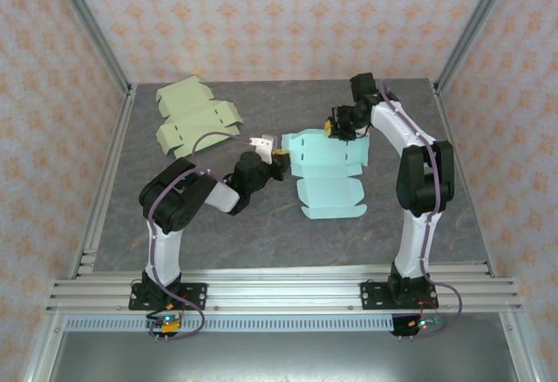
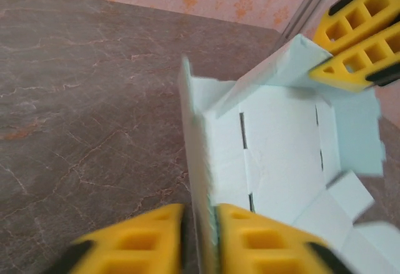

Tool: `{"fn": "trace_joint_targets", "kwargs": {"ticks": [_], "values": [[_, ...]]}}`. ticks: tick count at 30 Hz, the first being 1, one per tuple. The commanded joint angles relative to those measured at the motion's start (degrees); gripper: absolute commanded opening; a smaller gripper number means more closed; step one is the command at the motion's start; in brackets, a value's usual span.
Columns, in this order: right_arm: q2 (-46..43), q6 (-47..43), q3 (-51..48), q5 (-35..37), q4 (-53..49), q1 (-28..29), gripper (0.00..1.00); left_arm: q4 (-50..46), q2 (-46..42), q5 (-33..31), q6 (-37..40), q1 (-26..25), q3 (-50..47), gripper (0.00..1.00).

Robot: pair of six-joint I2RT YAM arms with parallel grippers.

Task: Fold the paper box

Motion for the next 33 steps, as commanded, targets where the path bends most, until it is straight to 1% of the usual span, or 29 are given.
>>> {"fn": "trace_joint_targets", "kwargs": {"ticks": [1, 3, 6, 9, 14, 15, 17, 20, 21, 24, 28, 33], "values": [[-4.0, -0.6, -2.5, 0.8, 6.1, 0.2, 0.09, 0.2, -4.4, -0.8, -1.7, 0.9, -2.2, 0.41], [-6.1, -2.1, -6.7, 0.9, 11.7, 0.4, 0.07, -0.3, -7.2, -0.3, -1.7, 1.7, -3.8, 0.45], [-11.9, -1.6, -18.2, 2.2, 27.8, 0.7, 0.04, -0.6, -10.1, 1.6, -1.5, 3.1, -6.2, 0.49], [-15.4, -1.6, -26.4, 2.4, 38.9, 0.7, 0.00, -2.1, -13.3, 2.8, -0.8, 3.9, -8.2, 0.52], [-17.1, -3.5, -32.4, 0.1, 48.7, 0.7, 0.00, -4.7, -16.5, 4.6, 3.2, 5.3, -8.8, 0.52], [-17.4, -3.3, -33.7, -0.3, 51.1, 0.7, 0.00, -6.8, -16.6, 5.2, 3.9, 5.7, -8.6, 0.52], [-17.8, -4.1, -35.0, -1.2, 54.4, 0.7, 0.00, -8.2, -16.2, 6.7, 7.0, 5.9, -8.2, 0.52], [-17.9, -5.7, -36.0, -2.9, 58.1, 0.8, 0.00, -10.2, -14.9, 10.8, 13.2, 5.7, -7.9, 0.52], [-17.9, -5.7, -36.9, -3.2, 60.6, 0.8, 0.00, -10.8, -14.5, 10.3, 13.9, 5.6, -8.0, 0.52], [-18.3, -7.1, -39.3, -3.9, 66.0, 0.8, 0.00, -9.8, -13.1, 9.2, 14.0, 5.6, -8.0, 0.52], [-19.2, -10.9, -41.8, -4.1, 67.0, 0.9, 0.00, -9.7, -10.1, 8.0, 14.1, 5.3, -5.9, 0.51], [-18.9, -12.1, -44.4, -4.1, 68.8, 1.0, 0.00, -10.5, -7.9, 8.7, 13.6, 4.8, -3.7, 0.50]]}}
